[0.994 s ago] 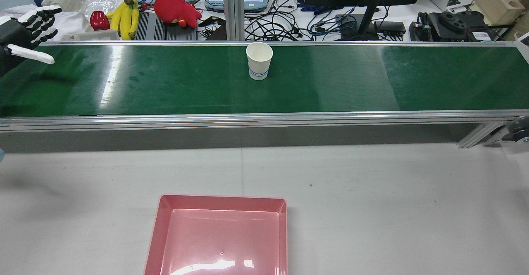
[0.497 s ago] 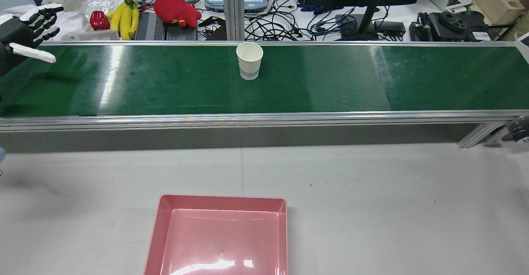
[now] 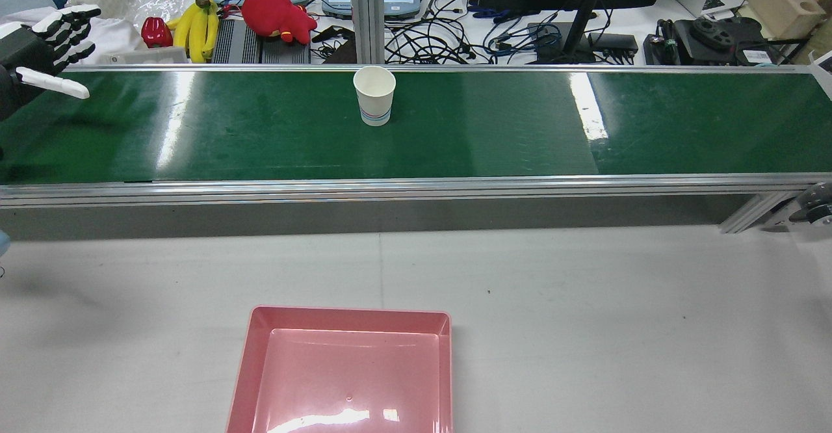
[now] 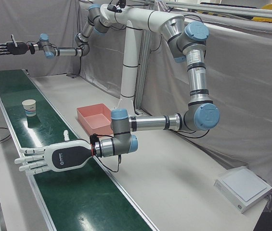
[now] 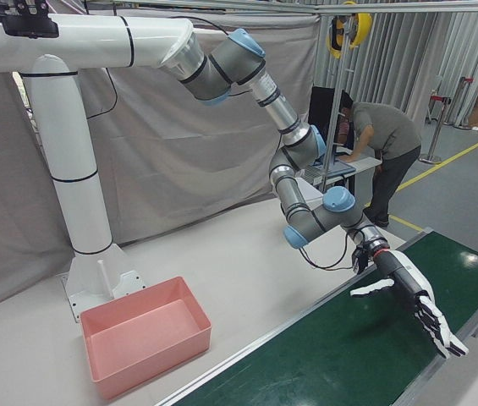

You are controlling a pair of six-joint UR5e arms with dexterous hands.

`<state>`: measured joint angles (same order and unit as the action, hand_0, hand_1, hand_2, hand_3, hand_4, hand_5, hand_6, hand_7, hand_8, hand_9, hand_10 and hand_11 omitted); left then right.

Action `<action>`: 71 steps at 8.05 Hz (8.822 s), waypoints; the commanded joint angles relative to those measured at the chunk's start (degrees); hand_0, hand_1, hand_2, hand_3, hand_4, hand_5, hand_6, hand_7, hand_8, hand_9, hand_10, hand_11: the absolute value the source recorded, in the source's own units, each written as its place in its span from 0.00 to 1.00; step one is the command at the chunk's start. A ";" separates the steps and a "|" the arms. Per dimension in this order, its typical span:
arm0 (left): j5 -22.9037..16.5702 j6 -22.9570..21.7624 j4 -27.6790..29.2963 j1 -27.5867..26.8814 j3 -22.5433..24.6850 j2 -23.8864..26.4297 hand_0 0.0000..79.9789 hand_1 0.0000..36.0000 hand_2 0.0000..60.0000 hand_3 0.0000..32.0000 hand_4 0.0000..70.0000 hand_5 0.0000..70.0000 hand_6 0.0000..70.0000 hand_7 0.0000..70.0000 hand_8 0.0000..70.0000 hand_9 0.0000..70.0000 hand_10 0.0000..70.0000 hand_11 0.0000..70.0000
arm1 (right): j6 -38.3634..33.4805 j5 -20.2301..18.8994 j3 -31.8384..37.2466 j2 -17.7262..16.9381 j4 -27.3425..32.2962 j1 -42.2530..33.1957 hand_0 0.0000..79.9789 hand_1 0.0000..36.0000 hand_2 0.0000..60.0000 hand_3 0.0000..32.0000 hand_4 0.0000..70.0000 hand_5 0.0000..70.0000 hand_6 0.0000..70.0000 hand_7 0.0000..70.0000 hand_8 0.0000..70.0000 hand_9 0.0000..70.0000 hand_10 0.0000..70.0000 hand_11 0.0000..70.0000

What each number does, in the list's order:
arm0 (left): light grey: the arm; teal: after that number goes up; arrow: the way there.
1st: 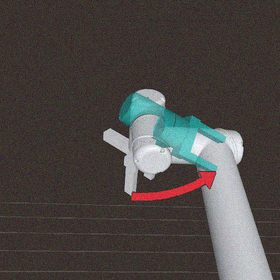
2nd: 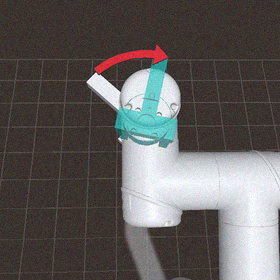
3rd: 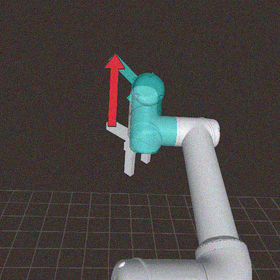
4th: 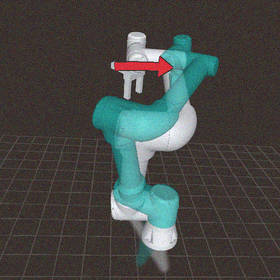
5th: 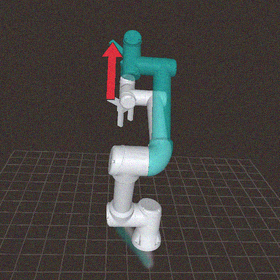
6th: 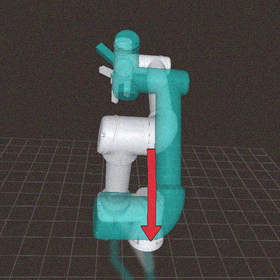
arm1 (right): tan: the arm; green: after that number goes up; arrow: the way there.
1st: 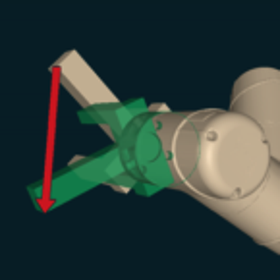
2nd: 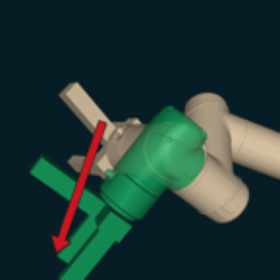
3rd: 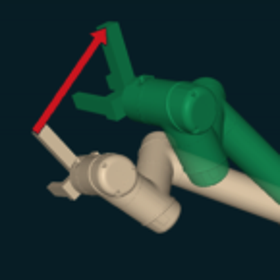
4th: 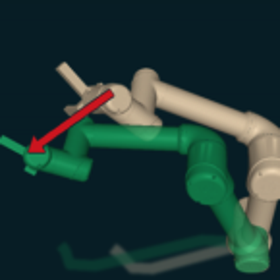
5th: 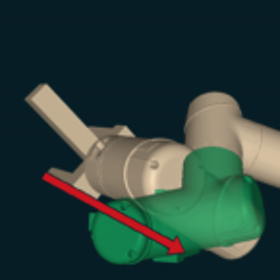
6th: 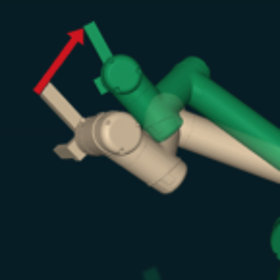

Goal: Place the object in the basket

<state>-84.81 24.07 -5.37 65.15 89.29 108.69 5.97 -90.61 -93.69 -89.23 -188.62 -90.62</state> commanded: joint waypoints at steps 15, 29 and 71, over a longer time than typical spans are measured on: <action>4.82 0.36 6.86 -3.45 0.01 -0.50 0.69 0.33 0.00 0.33 0.00 0.26 0.00 0.00 0.00 0.00 0.04 0.09 | 0.00 0.00 0.00 0.02 0.00 0.00 0.00 0.00 0.00 0.00 0.00 0.00 0.00 0.00 0.00 0.00 0.00 0.00; 6.50 6.43 3.35 -4.33 1.15 -1.03 0.70 0.32 0.00 0.22 0.00 0.28 0.00 0.00 0.00 0.00 0.03 0.08 | 0.00 0.00 0.00 0.02 0.00 0.00 0.00 0.00 0.00 0.00 0.00 0.00 0.00 0.00 0.00 0.00 0.00 0.00; 5.46 7.92 -6.64 -5.73 11.74 -0.76 0.68 0.42 0.14 0.00 0.37 1.00 0.27 0.57 0.51 0.72 0.43 0.63 | -0.08 0.00 0.00 0.02 -0.08 0.00 0.00 0.00 0.00 0.00 0.00 0.00 0.00 0.00 0.00 0.00 0.00 0.00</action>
<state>-78.60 31.93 -7.03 59.66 93.68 108.03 5.95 -90.62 -93.69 -89.21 -188.61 -90.64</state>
